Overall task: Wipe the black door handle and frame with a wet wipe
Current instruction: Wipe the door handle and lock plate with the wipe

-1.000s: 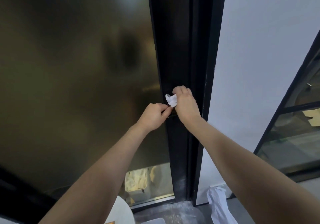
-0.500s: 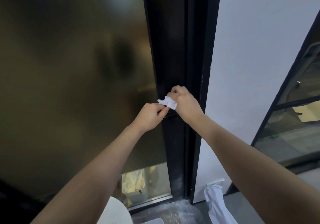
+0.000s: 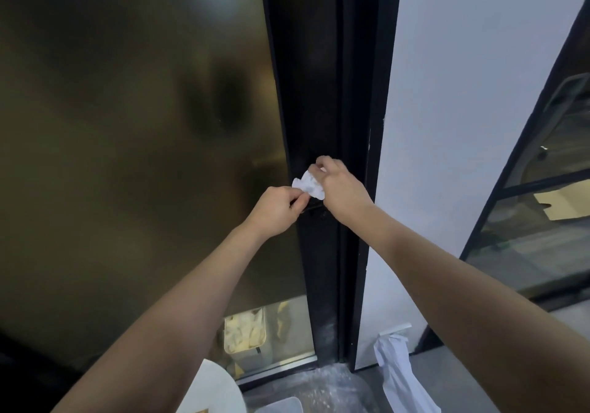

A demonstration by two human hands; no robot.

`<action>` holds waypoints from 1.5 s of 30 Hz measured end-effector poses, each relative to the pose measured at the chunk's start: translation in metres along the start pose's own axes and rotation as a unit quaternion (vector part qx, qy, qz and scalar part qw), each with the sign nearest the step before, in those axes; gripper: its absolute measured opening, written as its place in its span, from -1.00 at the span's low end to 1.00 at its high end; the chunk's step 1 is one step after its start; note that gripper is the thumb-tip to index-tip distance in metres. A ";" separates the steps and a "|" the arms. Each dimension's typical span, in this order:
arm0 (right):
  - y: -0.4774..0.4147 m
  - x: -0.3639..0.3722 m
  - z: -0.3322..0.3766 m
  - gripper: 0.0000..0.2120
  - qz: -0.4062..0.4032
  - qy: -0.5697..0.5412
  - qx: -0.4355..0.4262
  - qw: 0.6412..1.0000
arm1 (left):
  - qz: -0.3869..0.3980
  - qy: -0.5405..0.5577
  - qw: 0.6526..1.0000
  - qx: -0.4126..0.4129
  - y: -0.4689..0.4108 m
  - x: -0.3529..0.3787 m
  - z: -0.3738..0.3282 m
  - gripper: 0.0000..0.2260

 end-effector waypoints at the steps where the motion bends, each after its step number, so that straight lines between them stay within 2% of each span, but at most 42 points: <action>1: 0.002 0.000 -0.001 -0.50 0.002 -0.031 0.023 0.999 | -0.003 -0.009 1.000 0.004 0.001 0.001 -0.001 -0.63; 4: 0.008 0.003 -0.006 -0.53 -0.044 -0.167 0.150 0.973 | -0.009 -0.100 0.995 0.006 0.008 0.009 -0.005 -0.61; 7: 0.009 0.004 -0.010 -0.50 -0.073 -0.220 0.184 0.955 | -0.045 -0.213 0.976 -0.001 0.016 0.012 -0.006 -0.59; 9: 0.008 0.002 -0.010 -0.48 -0.042 -0.146 0.154 0.976 | -0.046 -0.225 0.973 -0.010 0.017 0.011 -0.004 -0.59; 11: 0.008 0.000 -0.010 -0.45 -0.028 -0.048 0.082 0.995 | -0.037 -0.221 0.974 -0.014 0.017 0.011 -0.003 -0.59; 14: 0.003 -0.003 -0.005 -0.43 0.017 0.056 -0.031 0.998 | -0.037 -0.223 0.974 -0.014 0.018 0.012 -0.002 -0.60; 15: 0.000 -0.002 -0.005 -0.44 0.028 0.064 -0.039 0.997 | -0.034 -0.224 0.974 -0.016 0.018 0.012 -0.002 -0.60; 16: -0.002 0.000 -0.006 -0.45 0.033 0.050 -0.024 0.998 | -0.028 -0.225 0.974 -0.018 0.018 0.011 -0.002 -0.60; 20: 0.000 0.007 -0.013 -0.43 -0.003 -0.094 0.137 0.986 | -0.003 -0.210 0.978 -0.016 0.019 0.011 -0.003 -0.61; 23: 0.000 -0.003 -0.011 -0.58 -0.053 -0.186 0.195 0.962 | 0.006 -0.194 0.981 -0.020 0.018 0.008 -0.002 -0.61; 24: 0.003 -0.002 -0.012 -0.63 -0.073 -0.235 0.235 0.940 | 0.012 -0.185 0.982 -0.027 0.018 0.008 -0.001 -0.61; 25: 0.010 0.005 -0.016 -0.68 -0.090 -0.310 0.290 0.901 | 0.018 -0.174 0.984 -0.034 0.019 0.008 0.001 -0.61; 26: 0.018 0.016 -0.017 -0.71 -0.093 -0.417 0.352 0.833 | 0.021 -0.162 0.986 -0.039 0.019 0.008 0.002 -0.62; 28: 0.036 0.040 -0.009 -0.70 -0.077 -0.633 0.436 0.635 | 0.023 -0.133 0.990 -0.049 0.021 0.008 0.005 -0.64; 29: 0.038 0.045 -0.007 -0.70 -0.086 -0.695 0.440 0.562 | 0.022 -0.117 0.991 -0.052 0.021 0.006 0.006 -0.65; 30: 0.036 0.045 -0.009 -0.71 -0.101 -0.731 0.435 0.516 | 0.022 -0.103 0.993 -0.054 0.022 0.006 0.007 -0.66; 32: 0.032 0.042 -0.012 -0.71 -0.112 -0.770 0.428 0.461 | 0.028 -0.088 0.994 -0.062 0.023 0.005 0.008 -0.67; 36: 0.026 0.041 -0.017 -0.66 -0.059 -0.799 0.427 0.421 | 0.022 -0.100 0.993 -0.062 0.022 0.006 0.009 -0.67; 37: 0.025 0.041 -0.018 -0.65 -0.053 -0.797 0.427 0.424 | 0.018 -0.103 0.993 -0.060 0.022 0.006 0.009 -0.67; 38: 0.024 0.039 -0.019 -0.66 -0.047 -0.781 0.430 0.450 | 0.016 -0.105 0.993 -0.058 0.022 0.006 0.009 -0.67; 39: 0.024 0.036 -0.018 -0.68 -0.036 -0.747 0.436 0.500 | 0.014 -0.107 0.993 -0.058 0.023 0.005 0.009 -0.67; 42: 0.030 0.025 -0.021 -0.67 -0.022 -0.549 0.421 0.721 | 0.012 -0.112 0.992 -0.057 0.022 0.005 0.010 -0.67; 43: 0.031 0.020 -0.021 -0.70 -0.036 -0.491 0.390 0.778 | 0.011 -0.112 0.992 -0.055 0.022 0.006 0.010 -0.67; 45: 0.030 0.010 -0.019 -0.75 -0.078 -0.412 0.303 0.856 | 0.009 -0.111 0.992 -0.053 0.022 0.007 0.010 -0.67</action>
Point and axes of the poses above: each hand's wrist, its own y-axis away from the middle knuckle, its own x-axis out of the palm, z = x × y, the point moved 4 cm from there along -y, towards the middle knuckle, and after that the axes turned 1 degree about z, right-handed, at the moved point
